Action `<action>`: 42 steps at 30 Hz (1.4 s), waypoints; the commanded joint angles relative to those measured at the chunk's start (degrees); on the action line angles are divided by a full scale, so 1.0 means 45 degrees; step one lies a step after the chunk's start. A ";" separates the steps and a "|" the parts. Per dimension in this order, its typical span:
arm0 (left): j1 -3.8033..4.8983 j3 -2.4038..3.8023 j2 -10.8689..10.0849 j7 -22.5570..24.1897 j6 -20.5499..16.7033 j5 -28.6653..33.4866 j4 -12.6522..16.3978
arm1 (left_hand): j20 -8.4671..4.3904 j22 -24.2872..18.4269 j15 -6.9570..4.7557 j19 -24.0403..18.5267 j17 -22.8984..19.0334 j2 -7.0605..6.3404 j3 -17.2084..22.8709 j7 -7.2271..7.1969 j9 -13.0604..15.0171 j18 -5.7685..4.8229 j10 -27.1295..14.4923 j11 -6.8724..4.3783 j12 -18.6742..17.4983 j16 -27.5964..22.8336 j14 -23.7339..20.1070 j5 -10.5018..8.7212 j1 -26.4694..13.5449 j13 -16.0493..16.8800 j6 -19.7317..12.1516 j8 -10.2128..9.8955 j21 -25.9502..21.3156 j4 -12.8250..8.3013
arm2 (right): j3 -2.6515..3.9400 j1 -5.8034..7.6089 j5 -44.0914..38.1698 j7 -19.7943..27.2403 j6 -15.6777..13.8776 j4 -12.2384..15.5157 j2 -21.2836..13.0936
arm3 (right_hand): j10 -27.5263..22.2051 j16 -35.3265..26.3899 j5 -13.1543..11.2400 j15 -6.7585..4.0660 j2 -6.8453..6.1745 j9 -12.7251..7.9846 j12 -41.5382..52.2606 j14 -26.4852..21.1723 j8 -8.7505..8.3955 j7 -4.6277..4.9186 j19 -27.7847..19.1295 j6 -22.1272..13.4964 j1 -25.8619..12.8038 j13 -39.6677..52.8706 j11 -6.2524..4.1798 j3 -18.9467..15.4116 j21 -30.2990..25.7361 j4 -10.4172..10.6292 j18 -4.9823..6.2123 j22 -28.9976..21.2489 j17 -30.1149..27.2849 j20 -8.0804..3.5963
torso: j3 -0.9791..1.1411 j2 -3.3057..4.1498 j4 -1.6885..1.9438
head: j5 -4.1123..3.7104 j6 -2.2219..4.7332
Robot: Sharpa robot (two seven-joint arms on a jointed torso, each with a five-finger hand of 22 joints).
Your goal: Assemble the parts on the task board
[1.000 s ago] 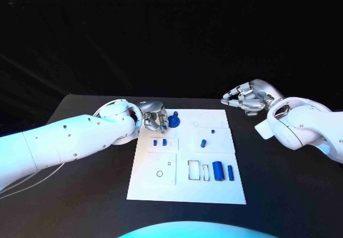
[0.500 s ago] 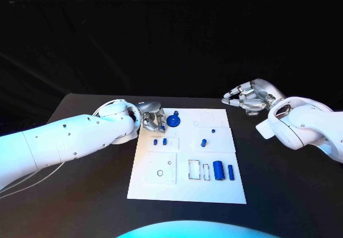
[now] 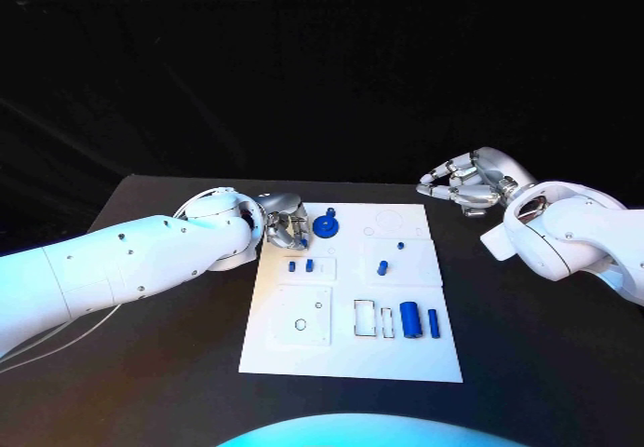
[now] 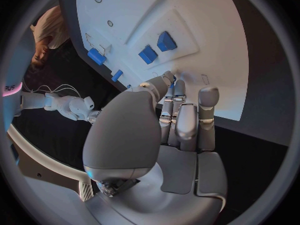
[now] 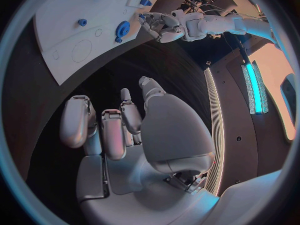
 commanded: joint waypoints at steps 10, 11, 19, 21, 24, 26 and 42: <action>-0.0058 -0.0013 0.0136 -0.0060 0.0415 0.0042 -0.0067 | 0.0019 -0.0029 0.0000 0.0028 -0.0092 -0.0005 -0.0024 0.0021 -0.0010 -0.0228 0.0112 -0.0007 -0.0107 -0.0069 -0.0005 0.0018 -0.0151 -0.0018 0.0099 0.0020 0.0056 -0.0082 | 0.0006 -0.0004 -0.0100 0.0097 -0.0026 0.0022 0.0001 | -0.0049 -0.0028 0.0049 -0.0064 0.0016 0.0020 -0.0004 0.0794 0.0077 0.0000 -0.0021 -0.0104 -0.0046 0.0012 0.0000 0.0070 -0.0050 0.0001 0.0150 0.0977 0.1136 -0.0013 | -0.0002 0.0008 -0.0008 | 0.0002 0.0006; -0.0069 -0.0014 0.0148 -0.0069 0.0415 0.0041 -0.0075 | 0.0020 -0.0027 0.0000 0.0028 -0.0092 -0.0011 -0.0027 0.0020 -0.0012 -0.0228 0.0116 -0.0007 -0.0114 -0.0069 -0.0005 0.0018 -0.0156 -0.0020 0.0101 0.0015 0.0057 -0.0084 | 0.0006 -0.0004 -0.0100 0.0097 -0.0026 0.0023 0.0000 | -0.0049 -0.0028 0.0049 -0.0064 0.0016 0.0020 -0.0004 0.0794 0.0077 0.0000 -0.0021 -0.0104 -0.0046 0.0012 0.0000 0.0070 -0.0050 0.0001 0.0150 0.0977 0.1136 -0.0013 | -0.0005 0.0014 -0.0008 | 0.0001 0.0004; -0.0131 -0.0016 0.0237 -0.0163 0.0439 -0.0057 -0.0205 | 0.0020 -0.0026 0.0000 0.0028 -0.0112 -0.0013 -0.0030 0.0019 -0.0015 -0.0228 0.0122 -0.0008 -0.0124 -0.0077 -0.0011 0.0018 -0.0164 -0.0022 0.0105 0.0010 0.0057 -0.0083 | 0.0006 -0.0004 -0.0100 0.0094 -0.0026 0.0043 -0.0011 | -0.0049 -0.0028 0.0049 -0.0064 0.0016 0.0020 -0.0004 0.0794 0.0077 0.0000 -0.0021 -0.0104 -0.0046 0.0012 0.0000 0.0070 -0.0050 0.0001 0.0150 0.0977 0.1136 -0.0013 | 0.0002 0.0009 -0.0004 | -0.0017 -0.0036; -0.0137 -0.0016 0.0242 -0.0193 0.0492 -0.0083 -0.0228 | 0.0020 -0.0025 0.0000 0.0028 -0.0116 -0.0013 -0.0030 0.0019 -0.0016 -0.0228 0.0123 -0.0008 -0.0126 -0.0078 -0.0012 0.0019 -0.0165 -0.0022 0.0105 0.0009 0.0057 -0.0083 | 0.0006 -0.0004 -0.0100 0.0092 -0.0027 0.0046 -0.0013 | -0.0049 -0.0028 0.0049 -0.0064 0.0016 0.0020 -0.0004 0.0794 0.0077 0.0000 -0.0021 -0.0104 -0.0046 0.0012 0.0000 0.0070 -0.0050 0.0001 0.0150 0.0977 0.1136 -0.0013 | -0.0001 0.0007 0.0003 | -0.0023 -0.0047; -0.0140 -0.0016 0.0248 -0.0216 0.0565 -0.0101 -0.0244 | 0.0020 -0.0025 0.0000 0.0028 -0.0116 -0.0013 -0.0030 0.0019 -0.0016 -0.0228 0.0123 -0.0008 -0.0126 -0.0078 -0.0012 0.0019 -0.0165 -0.0022 0.0105 0.0009 0.0057 -0.0083 | 0.0006 -0.0004 -0.0100 0.0092 -0.0029 0.0047 -0.0016 | -0.0049 -0.0028 0.0049 -0.0064 0.0016 0.0020 -0.0004 0.0794 0.0077 0.0000 -0.0021 -0.0104 -0.0046 0.0012 0.0000 0.0070 -0.0050 0.0001 0.0150 0.0977 0.1136 -0.0013 | -0.0001 0.0001 0.0010 | -0.0032 -0.0064; -0.0141 -0.0016 0.0251 -0.0224 0.0601 -0.0108 -0.0248 | 0.0021 -0.0022 -0.0001 0.0029 -0.0166 -0.0013 -0.0030 0.0017 -0.0017 -0.0229 0.0129 -0.0009 -0.0132 -0.0097 -0.0025 0.0019 -0.0167 -0.0023 0.0110 0.0006 0.0058 -0.0085 | 0.0006 -0.0004 -0.0100 0.0092 -0.0029 0.0047 -0.0016 | -0.0049 -0.0028 0.0049 -0.0064 0.0016 0.0020 -0.0004 0.0794 0.0077 0.0000 -0.0021 -0.0104 -0.0046 0.0012 0.0000 0.0070 -0.0050 0.0001 0.0150 0.0977 0.1136 -0.0013 | -0.0004 -0.0001 0.0005 | -0.0024 -0.0066; -0.0143 -0.0017 0.0202 -0.0301 0.0529 -0.0117 -0.0262 | 0.0068 -0.0291 0.0072 -0.0176 -0.0167 -0.0262 -0.0079 0.0147 -0.0247 -0.0182 0.0183 0.0087 -0.0498 -0.0095 -0.0074 0.0019 -0.0304 -0.0103 -0.0235 -0.0466 -0.0095 -0.0134 | 0.0006 -0.0004 -0.0100 0.0089 -0.0035 0.0036 -0.0029 | -0.0061 -0.0052 0.0088 -0.0069 0.0010 0.0029 -0.0014 0.0790 0.0122 -0.0010 -0.0027 -0.0095 -0.0071 -0.0014 -0.0008 0.0089 -0.0093 0.0009 0.0157 0.0964 0.1109 -0.0016 | 0.0005 0.0000 0.0013 | -0.0037 -0.0082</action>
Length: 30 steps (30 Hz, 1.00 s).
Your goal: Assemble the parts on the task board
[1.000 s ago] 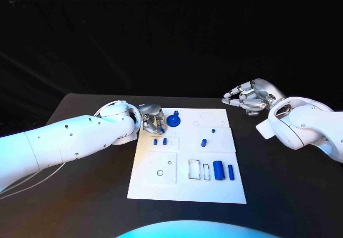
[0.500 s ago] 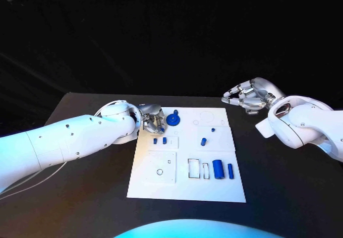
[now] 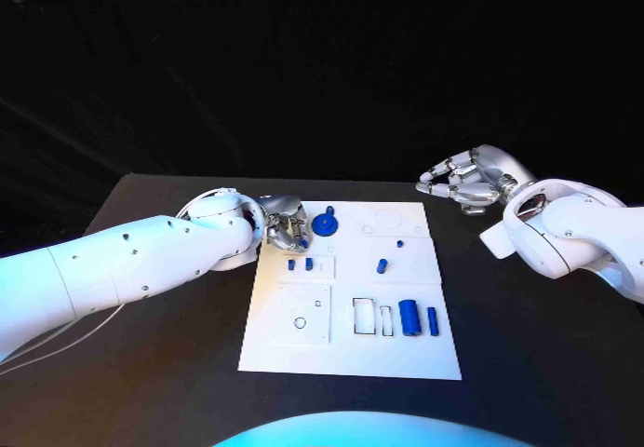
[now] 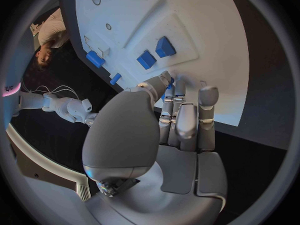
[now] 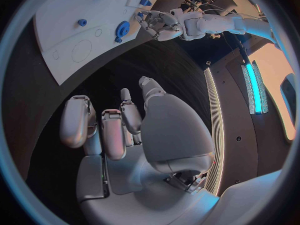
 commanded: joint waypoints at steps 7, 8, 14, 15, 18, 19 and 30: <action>-0.0032 -0.0018 -0.0009 -0.0088 0.0166 -0.0028 -0.0008 | -0.0007 -0.0026 0.0052 -0.0093 0.0008 -0.0108 0.0010 0.0038 -0.0126 -0.0179 0.0092 0.0056 -0.0171 -0.0029 -0.0035 0.0017 -0.0111 -0.0024 -0.0206 -0.0232 -0.0054 -0.0082 | 0.0006 -0.0005 -0.0097 0.0092 -0.0025 -0.0019 0.0012 | -0.0061 -0.0052 0.0088 -0.0069 0.0010 0.0021 -0.0014 0.0790 0.0098 -0.0010 -0.0027 -0.0096 -0.0071 -0.0014 -0.0008 0.0089 -0.0091 0.0009 0.0158 0.0958 0.1111 -0.0016 | -0.0001 0.0005 -0.0005 | 0.0017 -0.0014; -0.0032 -0.0018 -0.0009 -0.0088 0.0154 0.0006 -0.0009 | -0.0003 -0.0037 0.0056 -0.0100 0.0010 -0.0121 0.0007 0.0048 -0.0140 -0.0177 0.0099 0.0063 -0.0186 -0.0026 -0.0035 0.0016 -0.0122 -0.0027 -0.0225 -0.0260 -0.0059 -0.0079 | 0.0006 -0.0005 -0.0097 0.0091 -0.0025 -0.0021 0.0013 | -0.0061 -0.0052 0.0088 -0.0069 0.0010 0.0021 -0.0014 0.0790 0.0098 -0.0010 -0.0027 -0.0096 -0.0071 -0.0014 -0.0008 0.0089 -0.0091 0.0009 0.0158 0.0958 0.1111 -0.0016 | 0.0000 0.0005 -0.0005 | 0.0017 -0.0014; -0.0032 -0.0018 -0.0014 -0.0103 0.0098 0.0124 -0.0012 | 0.0036 -0.0104 0.0096 -0.0147 -0.0078 -0.0254 -0.0008 0.0097 -0.0311 -0.0165 0.0150 0.0102 -0.0334 -0.0046 -0.0073 0.0016 -0.0223 -0.0046 -0.0551 -0.0596 -0.0099 -0.0049 | 0.0006 -0.0005 -0.0097 0.0091 -0.0026 -0.0024 0.0013 | -0.0061 -0.0052 0.0088 -0.0069 0.0010 0.0021 -0.0014 0.0790 0.0098 -0.0010 -0.0027 -0.0096 -0.0071 -0.0014 -0.0008 0.0089 -0.0091 0.0009 0.0158 0.0958 0.1111 -0.0016 | 0.0001 0.0002 -0.0003 | 0.0017 -0.0015; -0.0032 -0.0018 -0.0015 -0.0103 0.0087 0.0141 -0.0011 | 0.0040 -0.0116 0.0100 -0.0154 -0.0091 -0.0277 -0.0013 0.0107 -0.0338 -0.0163 0.0158 0.0108 -0.0356 -0.0048 -0.0079 0.0015 -0.0241 -0.0049 -0.0602 -0.0647 -0.0106 -0.0042 | 0.0006 -0.0005 -0.0097 0.0092 -0.0028 -0.0025 0.0013 | -0.0061 -0.0052 0.0088 -0.0069 0.0010 0.0021 -0.0014 0.0790 0.0098 -0.0010 -0.0027 -0.0096 -0.0071 -0.0014 -0.0008 0.0089 -0.0091 0.0009 0.0158 0.0958 0.1111 -0.0016 | 0.0003 0.0002 -0.0003 | 0.0017 -0.0015; -0.0032 -0.0018 -0.0018 -0.0108 0.0034 0.0171 -0.0007 | 0.0055 -0.0155 0.0106 -0.0179 -0.0116 -0.0340 -0.0011 0.0120 -0.0464 -0.0154 0.0198 0.0108 -0.0436 -0.0047 -0.0093 0.0015 -0.0283 -0.0055 -0.0855 -0.0873 -0.0131 -0.0017 | 0.0006 -0.0005 -0.0097 0.0092 -0.0029 -0.0029 0.0014 | -0.0061 -0.0052 0.0088 -0.0069 0.0010 0.0021 -0.0014 0.0790 0.0098 -0.0010 -0.0027 -0.0096 -0.0071 -0.0014 -0.0008 0.0089 -0.0091 0.0009 0.0158 0.0958 0.1111 -0.0016 | 0.0003 0.0004 -0.0001 | 0.0014 -0.0022; -0.0032 -0.0018 -0.0018 -0.0116 0.0024 0.0176 -0.0006 | 0.0056 -0.0160 0.0105 -0.0181 -0.0121 -0.0346 -0.0007 0.0120 -0.0484 -0.0152 0.0207 0.0105 -0.0450 -0.0047 -0.0095 0.0016 -0.0284 -0.0056 -0.0884 -0.0904 -0.0134 -0.0015 | 0.0006 -0.0005 -0.0097 0.0092 -0.0029 -0.0030 0.0016 | -0.0061 -0.0052 0.0088 -0.0069 0.0010 0.0021 -0.0014 0.0790 0.0098 -0.0010 -0.0027 -0.0096 -0.0071 -0.0014 -0.0008 0.0089 -0.0091 0.0009 0.0158 0.0958 0.1111 -0.0016 | 0.0004 0.0004 -0.0001 | 0.0014 -0.0022; -0.0032 -0.0016 -0.0181 -0.0190 0.0021 0.0197 0.0046 | 0.0063 -0.0263 0.0124 -0.0243 -0.0218 -0.0391 0.0008 0.0174 -0.0537 -0.0134 0.0214 0.0143 -0.0507 -0.0079 -0.0130 0.0016 -0.0244 -0.0061 -0.0907 -0.0970 -0.0185 -0.0048 | 0.0006 -0.0005 -0.0117 -0.0004 0.0063 -0.0067 0.0013 | -0.0564 -0.0140 0.0101 -0.0071 0.0003 0.0018 -0.0545 0.0761 0.0108 -0.0011 -0.0098 -0.0135 -0.0043 -0.0622 -0.0006 0.0128 -0.0255 -0.0009 0.0191 0.0880 0.1001 -0.0018 | -0.0003 0.0005 -0.0005 | 0.0000 0.0002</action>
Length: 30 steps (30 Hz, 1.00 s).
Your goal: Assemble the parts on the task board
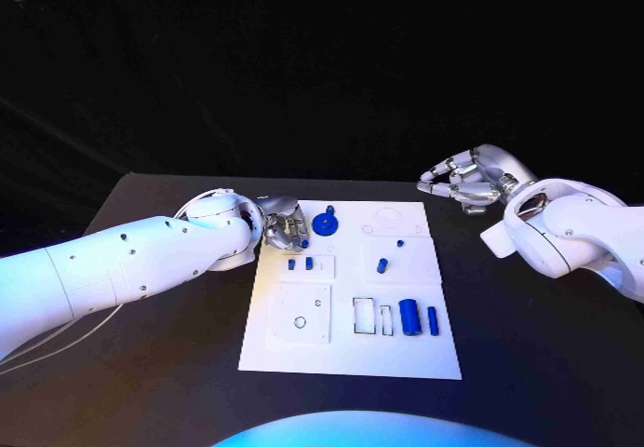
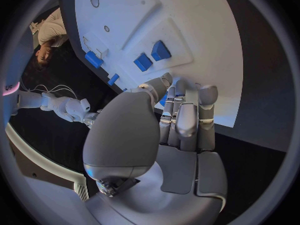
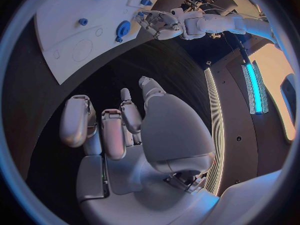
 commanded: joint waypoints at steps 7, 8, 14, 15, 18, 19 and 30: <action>0.0021 0.0056 -0.0647 0.0062 -0.0126 0.0595 0.0347 | 0.0080 -0.0652 0.0181 -0.0505 -0.0626 -0.0202 0.0081 0.0143 -0.0148 -0.0039 -0.0237 0.0149 -0.0371 -0.0319 -0.0334 0.0016 0.0107 -0.0095 -0.0022 -0.0178 -0.0397 -0.0107 | 0.0004 -0.0005 -0.1248 -0.0237 0.0540 -0.0176 0.0029 | -0.4085 -0.1161 -0.0438 -0.0125 -0.0015 -0.0026 -0.7161 0.0426 0.0103 -0.0004 -0.0661 -0.0095 0.0656 -0.6915 -0.0026 0.1260 -0.1570 -0.0187 0.0452 0.0202 -0.0171 -0.0096 | -0.0004 -0.0017 0.0000 | -0.0078 0.0069; 0.0041 0.0074 -0.0763 0.0114 -0.0163 0.0789 0.0398 | 0.0094 -0.0707 0.0198 -0.0545 -0.0698 -0.0198 0.0100 0.0157 -0.0157 -0.0030 -0.0289 0.0169 -0.0410 -0.0349 -0.0368 0.0016 0.0123 -0.0106 0.0018 -0.0173 -0.0430 -0.0117 | 0.0004 -0.0006 -0.1570 -0.0278 0.0665 -0.0218 0.0042 | -0.3982 -0.1235 -0.0739 -0.0108 -0.0078 -0.0064 -0.7830 0.0435 0.0041 0.0031 -0.0644 -0.0071 0.0829 -0.7486 -0.0023 0.1553 -0.1617 -0.0261 0.0449 0.0182 -0.0238 -0.0097 | -0.0002 -0.0023 0.0003 | -0.0081 0.0071; 0.0314 0.0135 -0.1437 0.0843 -0.0702 0.3077 0.0640 | 0.0217 -0.2360 0.0323 -0.1761 -0.3004 -0.0138 0.0322 0.0231 -0.0247 0.0272 -0.0699 0.0319 -0.0632 -0.1484 -0.1425 0.0016 0.0280 -0.0187 0.0338 -0.0127 -0.1446 -0.0240 | -0.0007 -0.0069 -0.4037 -0.0594 0.1550 -0.0454 0.0228 | -0.3261 -0.1505 -0.1487 0.0002 -0.0545 -0.0242 -1.1190 0.0521 -0.0278 0.0097 -0.0259 0.0444 0.1374 -1.0430 0.0148 0.3144 -0.1192 -0.0708 0.0334 0.0448 -0.0536 -0.0027 | 0.0006 -0.0026 0.0009 | -0.0132 0.0173; 0.0370 0.0140 -0.1557 0.1048 -0.0874 0.3620 0.0696 | 0.0227 -0.2400 0.0336 -0.1834 -0.3483 -0.0139 0.0350 0.0240 -0.0267 0.0276 -0.0746 0.0326 -0.0642 -0.1754 -0.1664 0.0015 0.0293 -0.0195 0.0367 -0.0126 -0.1523 -0.0264 | -0.0009 -0.0096 -0.4614 -0.0668 0.1708 -0.0483 0.0281 | -0.3151 -0.1433 -0.1522 0.0001 -0.0601 -0.0264 -1.1587 0.0553 -0.0331 0.0082 -0.0167 0.0567 0.1426 -1.0788 0.0175 0.3350 -0.1018 -0.0799 0.0292 0.0550 -0.0456 0.0004 | 0.0003 -0.0020 0.0002 | -0.0189 0.0200; 0.0497 0.0147 -0.1880 0.1707 -0.1406 0.5301 0.0875 | 0.0234 -0.2489 0.0320 -0.1939 -0.4145 -0.0149 0.0329 0.0209 -0.0322 0.0284 -0.0645 0.0295 -0.0513 -0.2160 -0.1984 0.0014 0.0252 -0.0152 0.0371 -0.0149 -0.1678 -0.0287 | -0.0013 -0.0185 -0.6398 -0.0939 0.2091 -0.0529 0.0448 | -0.2865 -0.1188 -0.1638 0.0016 -0.0740 -0.0302 -1.2270 0.0638 -0.0433 0.0059 0.0062 0.0836 0.1429 -1.1430 0.0177 0.3669 -0.0533 -0.0961 0.0206 0.0826 -0.0190 0.0011 | 0.0001 -0.0014 -0.0004 | -0.0410 0.0279; 0.0526 0.0148 -0.1987 0.1968 -0.1595 0.6013 0.0946 | 0.0229 -0.2542 0.0309 -0.2001 -0.4658 -0.0137 0.0317 0.0200 -0.0343 0.0285 -0.0625 0.0284 -0.0460 -0.2472 -0.2229 0.0016 0.0238 -0.0134 0.0378 -0.0154 -0.1772 -0.0293 | -0.0014 -0.0214 -0.7072 -0.1046 0.2210 -0.0539 0.0516 | -0.2723 -0.1139 -0.1669 0.0021 -0.0792 -0.0324 -1.2517 0.0651 -0.0496 0.0054 0.0119 0.0913 0.1390 -1.1671 0.0170 0.3773 -0.0409 -0.1009 0.0184 0.0905 -0.0143 0.0013 | 0.0003 -0.0014 -0.0005 | -0.0468 0.0291; 0.0605 0.0134 -0.2845 0.4289 -0.2590 1.2956 0.1977 | 0.0296 -0.3150 0.0374 -0.2522 -0.6683 0.0170 0.0079 0.0288 -0.0475 0.0273 -0.0804 0.0341 -0.0103 -0.4452 -0.3440 0.0012 0.0088 -0.0029 0.0421 -0.0163 -0.2810 -0.0302 | -0.0050 -0.0524 -1.1597 -0.2185 0.3226 -0.0707 0.1203 | -0.2206 -0.0956 -0.1764 0.0041 -0.1117 -0.0438 -1.3512 0.0690 -0.0838 0.0010 0.0359 0.1192 0.1022 -1.2629 0.0185 0.4039 0.0153 -0.1154 0.0068 0.1268 0.0022 0.0018 | -0.0019 0.0013 0.0020 | -0.0922 0.0410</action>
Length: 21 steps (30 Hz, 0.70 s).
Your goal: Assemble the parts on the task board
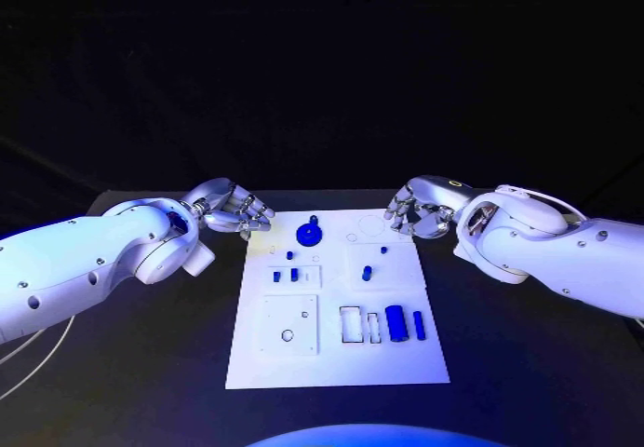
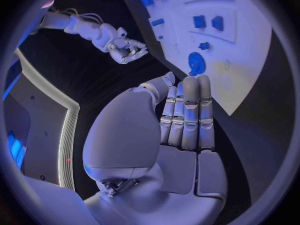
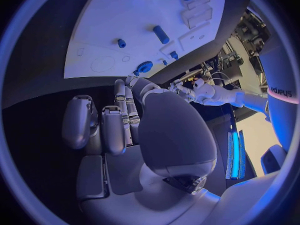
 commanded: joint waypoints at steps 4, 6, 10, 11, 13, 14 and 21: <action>0.0018 0.0002 -0.0319 0.2011 -0.0992 0.4790 0.0527 | -0.0013 -0.0148 0.0012 -0.0051 -0.0135 0.0124 -0.0261 0.0032 -0.0021 0.0072 -0.0033 -0.0014 0.0197 -0.0239 -0.0052 0.0011 -0.0063 0.0070 0.0024 -0.0049 -0.0274 -0.0026 | -0.0029 -0.0221 -0.3247 -0.1067 0.1186 -0.0184 0.0354 | -0.0030 0.0202 -0.0061 0.0137 -0.0263 -0.0087 -0.0406 0.0750 -0.0250 0.0090 0.0174 -0.0012 -0.0197 -0.0350 0.0128 0.0133 0.0283 0.0023 -0.0279 0.1402 0.0170 0.0056 | -0.0016 0.0002 -0.0008 | -0.0088 -0.0019; 0.0018 0.0001 -0.0364 0.2162 -0.1072 0.5132 0.0599 | -0.0015 -0.0176 0.0003 -0.0038 -0.0157 0.0143 -0.0296 0.0024 -0.0023 0.0073 0.0014 -0.0030 0.0260 -0.0269 -0.0041 0.0012 -0.0059 0.0094 0.0022 -0.0049 -0.0312 -0.0041 | -0.0034 -0.0295 -0.3385 -0.1110 0.1235 -0.0213 0.0421 | -0.0030 0.0257 -0.0063 0.0153 -0.0292 -0.0101 -0.0466 0.0767 -0.0290 0.0106 0.0228 -0.0029 -0.0230 -0.0408 0.0145 0.0141 0.0411 0.0024 -0.0305 0.1466 0.0231 0.0066 | -0.0011 0.0005 0.0003 | -0.0101 -0.0022; 0.0017 0.0000 -0.0450 0.2402 -0.1239 0.5679 0.0756 | -0.0017 -0.0206 -0.0004 -0.0024 -0.0178 0.0157 -0.0340 0.0019 -0.0025 0.0073 0.0040 -0.0040 0.0316 -0.0300 -0.0029 0.0010 -0.0071 0.0115 0.0015 -0.0053 -0.0354 -0.0049 | -0.0041 -0.0464 -0.3652 -0.1179 0.1318 -0.0261 0.0554 | 0.0017 0.0340 0.0002 0.0182 -0.0334 -0.0123 -0.0588 0.0793 -0.0360 0.0132 0.0345 -0.0015 -0.0311 -0.0544 0.0175 0.0173 0.0684 0.0033 -0.0358 0.1607 0.0306 0.0086 | -0.0006 0.0009 0.0015 | -0.0006 -0.0033; 0.0017 0.0000 -0.0467 0.2435 -0.1268 0.5755 0.0793 | -0.0017 -0.0209 -0.0005 -0.0022 -0.0180 0.0157 -0.0344 0.0020 -0.0026 0.0073 0.0040 -0.0040 0.0320 -0.0303 -0.0028 0.0010 -0.0072 0.0117 0.0013 -0.0054 -0.0357 -0.0050 | -0.0042 -0.0498 -0.3707 -0.1193 0.1326 -0.0270 0.0578 | 0.0038 0.0355 0.0031 0.0186 -0.0343 -0.0127 -0.0612 0.0798 -0.0373 0.0137 0.0367 -0.0004 -0.0334 -0.0576 0.0179 0.0180 0.0733 0.0038 -0.0368 0.1634 0.0318 0.0090 | -0.0005 0.0009 0.0010 | 0.0055 -0.0042; 0.0017 -0.0001 -0.0496 0.2480 -0.1303 0.5859 0.0865 | -0.0018 -0.0221 -0.0006 -0.0016 -0.0189 0.0156 -0.0365 0.0024 -0.0029 0.0073 0.0038 -0.0040 0.0337 -0.0316 -0.0024 0.0010 -0.0080 0.0123 0.0004 -0.0059 -0.0375 -0.0054 | -0.0043 -0.0552 -0.3808 -0.1218 0.1326 -0.0292 0.0624 | 0.0062 0.0367 0.0070 0.0191 -0.0362 -0.0133 -0.0646 0.0800 -0.0394 0.0144 0.0394 0.0006 -0.0364 -0.0618 0.0187 0.0187 0.0798 0.0042 -0.0381 0.1670 0.0322 0.0099 | -0.0006 0.0007 0.0003 | 0.0036 -0.0030; 0.0017 -0.0001 -0.0507 0.2497 -0.1312 0.5894 0.0898 | -0.0019 -0.0230 -0.0006 -0.0011 -0.0195 0.0153 -0.0381 0.0029 -0.0031 0.0072 0.0033 -0.0038 0.0346 -0.0324 -0.0021 0.0010 -0.0088 0.0126 -0.0005 -0.0064 -0.0387 -0.0055 | -0.0044 -0.0573 -0.3834 -0.1228 0.1321 -0.0306 0.0647 | 0.0062 0.0367 0.0070 0.0191 -0.0362 -0.0133 -0.0646 0.0800 -0.0394 0.0144 0.0394 0.0006 -0.0364 -0.0618 0.0187 0.0187 0.0798 0.0042 -0.0381 0.1670 0.0322 0.0099 | -0.0008 0.0002 0.0000 | 0.0038 -0.0028; 0.0016 -0.0001 -0.0541 0.2573 -0.1326 0.6040 0.1035 | -0.0020 -0.0256 -0.0003 0.0001 -0.0214 0.0154 -0.0413 0.0041 -0.0038 0.0072 0.0000 -0.0029 0.0364 -0.0353 -0.0019 0.0011 -0.0089 0.0132 -0.0038 -0.0082 -0.0422 -0.0071 | -0.0046 -0.0670 -0.3983 -0.1279 0.1323 -0.0496 0.0870 | 0.0069 0.0372 0.0106 0.0197 -0.0386 -0.0144 -0.0695 0.0800 -0.0428 0.0158 0.0414 -0.0001 -0.0382 -0.0671 0.0197 0.0202 0.0845 0.0034 -0.0390 0.1699 0.0318 0.0110 | -0.0008 0.0008 0.0015 | 0.0031 -0.0057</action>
